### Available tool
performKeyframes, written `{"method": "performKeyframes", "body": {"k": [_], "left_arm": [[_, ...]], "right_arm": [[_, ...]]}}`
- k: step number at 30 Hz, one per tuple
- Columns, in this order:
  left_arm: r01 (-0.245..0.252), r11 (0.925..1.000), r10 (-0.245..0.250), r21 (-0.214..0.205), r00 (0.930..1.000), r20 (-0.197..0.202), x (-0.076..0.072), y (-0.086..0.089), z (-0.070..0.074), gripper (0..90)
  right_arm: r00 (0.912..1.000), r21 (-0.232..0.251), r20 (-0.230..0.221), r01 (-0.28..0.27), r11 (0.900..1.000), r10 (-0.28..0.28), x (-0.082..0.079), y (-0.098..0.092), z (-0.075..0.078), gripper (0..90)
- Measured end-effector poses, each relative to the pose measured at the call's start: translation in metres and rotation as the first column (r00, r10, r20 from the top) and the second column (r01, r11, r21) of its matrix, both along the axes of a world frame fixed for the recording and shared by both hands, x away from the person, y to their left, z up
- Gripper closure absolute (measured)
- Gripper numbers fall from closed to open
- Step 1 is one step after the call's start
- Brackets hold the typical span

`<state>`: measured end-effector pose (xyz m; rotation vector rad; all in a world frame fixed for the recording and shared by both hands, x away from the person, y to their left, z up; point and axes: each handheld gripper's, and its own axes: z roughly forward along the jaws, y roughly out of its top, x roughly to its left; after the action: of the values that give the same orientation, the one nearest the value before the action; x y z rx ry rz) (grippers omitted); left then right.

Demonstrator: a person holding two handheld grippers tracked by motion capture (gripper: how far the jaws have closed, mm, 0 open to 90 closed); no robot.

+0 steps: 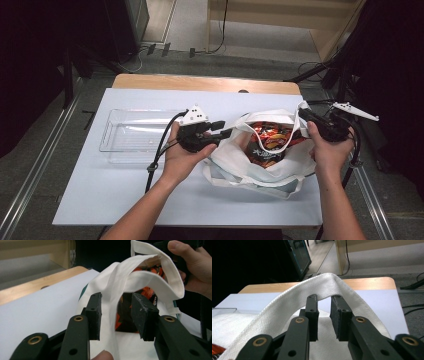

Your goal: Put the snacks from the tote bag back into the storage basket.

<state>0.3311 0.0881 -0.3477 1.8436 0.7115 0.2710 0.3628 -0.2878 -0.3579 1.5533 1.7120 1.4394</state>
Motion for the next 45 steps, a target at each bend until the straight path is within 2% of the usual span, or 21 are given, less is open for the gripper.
{"method": "performKeyframes", "body": {"k": [2,4,5,6,7,11,15,17,18,20,23,25,27,33,34,37,38,40,42,44,45], "left_arm": [[0.003,0.9999,-0.003,0.012,0.9998,0.018,-0.001,-0.005,0.001,59.5],[-0.009,0.9979,0.005,0.064,0.9986,0.053,-0.003,-0.017,0.002,56.5],[-0.009,0.9979,0.005,0.064,0.9986,0.053,-0.003,-0.017,0.002,56.2],[-0.021,0.9947,0.014,0.101,0.9970,0.076,-0.003,-0.024,0.002,55.4],[-0.025,0.9933,0.015,0.113,0.9963,0.085,-0.002,-0.027,0.002,55.3],[-0.032,0.9922,0.020,0.121,0.9948,0.099,0.001,-0.034,0.007,54.3],[-0.027,0.9917,0.012,0.126,0.9930,0.117,0.006,-0.044,0.014,54.8],[-0.018,0.9889,0.000,0.147,0.9927,0.120,0.008,-0.048,0.016,66.0],[-0.019,0.9872,-0.001,0.158,0.9920,0.126,0.009,-0.050,0.017,66.0],[-0.016,0.9911,0.002,0.132,0.9947,0.103,0.012,-0.050,0.020,78.6],[-0.018,0.9927,0.009,0.119,0.9970,0.077,0.016,-0.048,0.021,82.5],[-0.012,0.9964,0.009,0.083,0.9993,0.037,0.020,-0.045,0.022,84.6],[-0.011,0.9976,0.010,0.068,0.9997,0.024,0.022,-0.043,0.022,84.6],[-0.019,0.9985,0.019,0.050,0.9998,0.010,0.024,-0.042,0.021,84.4],[-0.020,0.9985,0.020,0.050,0.9997,0.011,0.024,-0.042,0.022,84.4],[-0.021,0.9986,0.021,0.049,0.9997,0.009,0.024,-0.042,0.022,84.3],[-0.021,0.9987,0.020,0.046,0.9998,0.007,0.024,-0.042,0.022,84.2],[-0.020,0.9990,0.020,0.041,0.9998,0.001,0.024,-0.042,0.022,84.2],[-0.020,0.9992,0.021,0.035,0.9998,-0.005,0.024,-0.042,0.021,83.8],[-0.021,0.9993,0.021,0.031,0.9998,-0.007,0.024,-0.042,0.021,82.9],[-0.021,0.9993,0.021,0.031,0.9998,-0.007,0.024,-0.042,0.021,82.3]], "right_arm": [[1.0000,0.004,-0.002,0.003,1.0000,-0.003,-0.001,0.000,0.000,75.8],[0.9998,0.008,0.020,-0.002,1.0000,0.001,-0.003,0.000,0.001,73.2],[0.9998,0.008,0.020,-0.002,1.0000,0.001,-0.003,0.000,0.001,73.2],[0.9997,0.012,0.025,-0.001,0.9999,0.000,-0.004,0.000,0.001,69.0],[0.9996,0.012,0.029,-0.001,0.9999,0.001,-0.004,-0.001,0.002,66.7],[0.9994,0.010,0.033,-0.008,0.9999,0.007,-0.007,0.000,0.003,64.1],[0.9976,-0.002,0.066,-0.017,0.9998,0.017,-0.013,0.001,0.005,59.1],[0.9964,-0.014,0.080,-0.029,0.9995,0.030,-0.016,0.004,0.007,56.1],[0.9954,-0.021,0.088,-0.034,0.9992,0.036,-0.017,0.005,0.007,54.4],[0.9938,-0.053,0.107,-0.023,0.9983,0.029,-0.023,0.007,0.011,48.4],[0.9926,-0.050,0.117,-0.028,0.9984,0.033,-0.027,0.006,0.013,45.7],[0.9905,-0.048,0.135,-0.020,0.9987,0.026,-0.034,0.004,0.016,42.2],[0.9889,-0.040,0.147,-0.016,0.9991,0.022,-0.041,0.002,0.016,42.3],[0.9804,-0.056,0.193,-0.033,0.9979,0.043,-0.064,0.009,0.011,45.1],[0.9743,-0.066,0.219,-0.040,0.9970,0.054,-0.076,0.014,0.007,47.0],[0.9716,-0.058,0.229,-0.050,0.9971,0.062,-0.085,0.018,0.003,51.1],[0.9681,-0.052,0.239,-0.063,0.9967,0.073,-0.096,0.023,-0.006,61.9],[0.9676,-0.048,0.239,-0.071,0.9963,0.080,-0.099,0.024,-0.010,66.9],[0.9698,-0.072,0.208,-0.114,0.9908,0.127,-0.103,0.035,-0.027,82.4],[0.9740,-0.106,0.168,-0.135,0.9851,0.152,-0.100,0.044,-0.036,86.9],[0.9740,-0.106,0.168,-0.135,0.9851,0.152,-0.100,0.044,-0.036,86.9]]}}
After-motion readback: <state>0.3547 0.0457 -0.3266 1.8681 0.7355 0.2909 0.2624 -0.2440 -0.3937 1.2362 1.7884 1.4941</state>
